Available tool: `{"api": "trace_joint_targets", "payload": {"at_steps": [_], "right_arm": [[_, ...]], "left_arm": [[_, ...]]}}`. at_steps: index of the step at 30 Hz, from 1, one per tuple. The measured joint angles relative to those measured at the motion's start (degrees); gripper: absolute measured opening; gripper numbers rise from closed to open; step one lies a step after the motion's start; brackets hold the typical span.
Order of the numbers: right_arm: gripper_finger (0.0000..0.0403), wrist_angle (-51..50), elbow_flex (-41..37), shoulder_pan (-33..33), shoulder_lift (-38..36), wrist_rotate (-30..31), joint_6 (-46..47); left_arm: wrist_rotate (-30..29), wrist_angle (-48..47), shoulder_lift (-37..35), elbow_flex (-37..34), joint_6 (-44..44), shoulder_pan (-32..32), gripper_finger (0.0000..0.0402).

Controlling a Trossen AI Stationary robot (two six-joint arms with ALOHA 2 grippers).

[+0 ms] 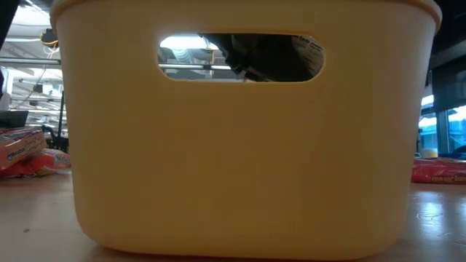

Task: Sort Maruchan noodles
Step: Put the top green noodle pack into the white bin

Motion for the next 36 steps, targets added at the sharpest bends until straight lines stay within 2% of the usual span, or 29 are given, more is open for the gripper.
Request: {"api": "trace_joint_targets", "payload": {"at_steps": [3, 6, 11, 14, 16, 20, 23, 26, 28, 30, 36], "right_arm": [[0.0004, -3.19, 1.64, -0.17, -0.39, 2.55, 4.25], [0.0026, -10.04, 4.76, -0.05, -1.29, 2.54, 8.62], [0.0097, -24.73, 8.66, 0.69, -1.9, 3.37, 18.21], [0.0146, -28.67, 8.21, 0.53, -1.9, 4.28, 24.85], [0.0174, -27.96, 6.14, 0.26, -1.83, 8.17, 28.66], [0.0199, -16.38, -0.48, -0.09, -1.09, 15.8, 30.56], [0.0202, 1.39, -6.25, -1.79, -1.11, 14.83, 26.89], [0.0202, 24.84, -12.28, -5.27, -0.59, 4.6, 20.03], [0.0202, 35.25, -15.26, -8.2, 0.01, -2.98, 18.77], [0.0202, 39.14, -16.69, -10.97, 0.2, -8.46, 19.15], [0.0217, 38.4, -15.09, -15.91, 0.2, -15.34, 22.95]], "left_arm": [[-3.18, -0.22, -0.15, 0.0, 0.56, -0.61, 0.0169], [-8.79, -3.35, -0.85, 0.0, 0.6, -2.01, 0.0168], [-24.45, -11.42, -2.42, 0.0, -0.93, -5.32, 0.0167], [-35.02, -13.81, -2.4, 0.0, -1.14, -7.43, 0.0167], [-42.24, -13.84, -2.4, 0.0, -1.29, -8.62, 0.0167], [-53.68, -14.0, -2.14, 0.0, -1.17, -10.17, 0.0167], [-57.96, -13.98, -2.14, 0.0, 0.86, -10.41, 0.0167], [-58.99, -14.08, -2.14, 0.0, 2.46, -9.92, 0.0167], [-59.1, -14.6, -2.14, 0.0, 2.76, -9.34, 0.0167], [-59.1, -15.15, -2.14, 0.0, 2.76, -8.87, 0.0167], [-58.07, -16.59, -2.1, 0.0, 3.59, -7.56, 0.0168]]}}
